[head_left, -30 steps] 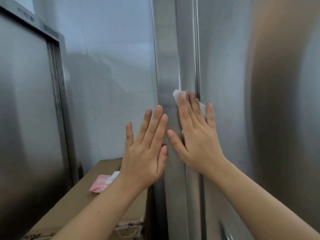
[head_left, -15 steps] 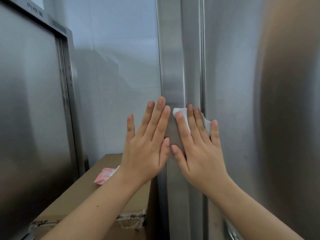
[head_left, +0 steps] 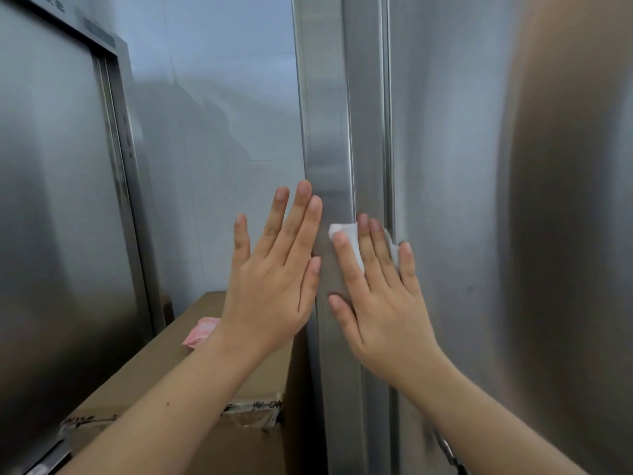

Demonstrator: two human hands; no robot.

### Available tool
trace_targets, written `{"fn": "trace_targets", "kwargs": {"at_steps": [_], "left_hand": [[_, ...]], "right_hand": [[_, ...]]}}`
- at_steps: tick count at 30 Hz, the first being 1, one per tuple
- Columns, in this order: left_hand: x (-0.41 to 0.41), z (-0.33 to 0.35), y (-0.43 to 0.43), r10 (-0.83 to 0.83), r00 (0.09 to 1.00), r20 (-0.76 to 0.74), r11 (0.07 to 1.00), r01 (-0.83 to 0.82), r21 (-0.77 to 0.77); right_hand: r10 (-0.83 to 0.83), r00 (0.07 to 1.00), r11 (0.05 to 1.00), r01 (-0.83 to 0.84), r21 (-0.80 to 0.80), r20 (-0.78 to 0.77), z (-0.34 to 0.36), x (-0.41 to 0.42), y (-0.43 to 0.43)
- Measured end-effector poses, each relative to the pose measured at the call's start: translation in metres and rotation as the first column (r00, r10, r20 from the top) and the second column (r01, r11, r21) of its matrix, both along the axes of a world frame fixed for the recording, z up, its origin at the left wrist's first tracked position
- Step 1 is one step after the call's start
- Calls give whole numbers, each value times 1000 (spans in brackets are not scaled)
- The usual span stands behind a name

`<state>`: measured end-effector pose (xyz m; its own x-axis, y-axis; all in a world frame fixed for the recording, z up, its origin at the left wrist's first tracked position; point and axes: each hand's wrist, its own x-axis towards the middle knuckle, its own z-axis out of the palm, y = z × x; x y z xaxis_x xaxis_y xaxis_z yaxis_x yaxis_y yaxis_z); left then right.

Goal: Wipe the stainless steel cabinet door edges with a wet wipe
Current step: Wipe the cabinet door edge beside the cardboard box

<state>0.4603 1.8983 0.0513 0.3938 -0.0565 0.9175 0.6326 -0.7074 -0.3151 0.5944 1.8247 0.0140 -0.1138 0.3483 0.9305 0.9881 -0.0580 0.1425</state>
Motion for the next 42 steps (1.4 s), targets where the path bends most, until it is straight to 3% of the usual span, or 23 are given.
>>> {"fn": "trace_targets", "kwargs": {"at_steps": [4,12,15,21,24,30,38,42], "left_hand": [[-5,-4,-6,29,999,-36,999,-30,-19],[-10,-6,-12,93,993,-80,994,-96,-42],[-12,-15,-14,96,991,-89,993,-102,-67],[-11,-41,-23,69,992,-109,985,-85,-152],[-11,-57,-27,23,993,-114,973,-48,-224],[-16,-68,-25,28,991,-133,981,-53,-189],[-10,-98,-30,49,991,-121,969,-77,-236],[-9,-118,-35,63,988,-141,961,-98,-258]], "right_hand": [[-23,1000,998,23,-61,6,-28,0,-6],[48,998,999,-49,-9,-33,17,0,-3],[60,995,998,-62,-22,-74,-10,-4,-1],[10,995,979,-29,-202,-96,-86,-6,-13],[59,993,982,-76,-174,-105,-73,-5,-13],[64,991,993,-75,-91,-116,-46,-6,-5],[-27,971,956,-44,-289,-236,-170,-26,-24],[-29,975,953,-39,-299,-221,-169,-21,-26]]}}
